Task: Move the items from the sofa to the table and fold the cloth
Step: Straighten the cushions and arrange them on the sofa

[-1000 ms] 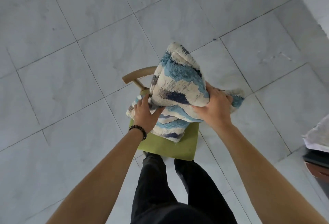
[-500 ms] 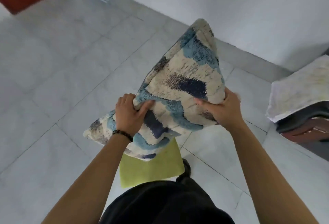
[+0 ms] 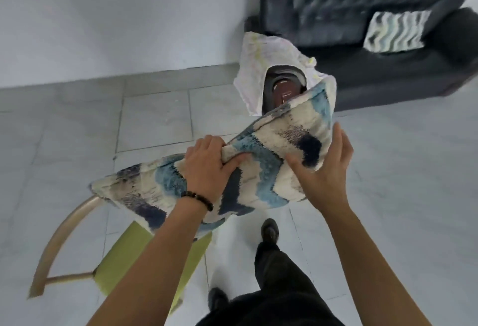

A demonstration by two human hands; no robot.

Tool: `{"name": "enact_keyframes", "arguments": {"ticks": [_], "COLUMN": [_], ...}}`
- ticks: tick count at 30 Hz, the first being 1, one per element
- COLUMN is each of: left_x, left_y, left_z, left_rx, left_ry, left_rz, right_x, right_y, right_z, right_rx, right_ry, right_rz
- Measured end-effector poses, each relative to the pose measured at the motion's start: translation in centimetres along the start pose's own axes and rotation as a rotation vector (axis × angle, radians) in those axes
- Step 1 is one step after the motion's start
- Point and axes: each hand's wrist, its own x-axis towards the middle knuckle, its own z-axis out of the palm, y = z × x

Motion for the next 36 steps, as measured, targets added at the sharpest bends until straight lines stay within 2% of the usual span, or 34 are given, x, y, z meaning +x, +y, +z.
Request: {"name": "enact_keyframes", "arguments": {"ticks": [2,4,6,9,12,18,22,25,29,36], "left_x": [1.2,2.6,4.2,7.3,11.2,20.4,26.6,31.7,40.0,59.8], "left_y": [3.8,7.3,10.4,14.4,18.9,26.2,27.7,27.1,26.8,31.5], "left_z": [2.3,4.8,7.6,12.5,17.5,23.8,27.3,31.3,38.9,50.4], "left_rx": [0.006,0.004,-0.011,-0.040,-0.061,-0.061,-0.088,-0.011,0.092,-0.001], "left_ry": [-0.043,-0.056,-0.087,-0.140,-0.189,-0.153,-0.127,-0.153,-0.174,-0.249], "left_rz": [0.108,0.213,0.291,0.351,0.360,0.366,0.361,0.335,0.255,0.266], "right_x": [1.1,2.5,4.0,8.0,14.2,26.8,34.4,41.5,51.7,72.0], "right_y": [1.7,4.5,7.9,12.9,16.8,19.5,20.9,22.9,27.0,30.9], "right_z": [-2.8,-5.1,-6.9,-9.6,-12.5,-18.1,-18.8,-18.2,-16.6,-17.0], "right_rx": [-0.099,-0.265,-0.365,-0.377,-0.376,-0.354,-0.276,-0.186,-0.179,-0.239], "right_ry": [0.080,0.071,0.050,0.096,0.125,0.239,0.324,0.403,0.331,0.253], "right_rz": [-0.115,-0.183,-0.178,-0.111,-0.047,-0.109,-0.162,-0.141,-0.077,0.093]}}
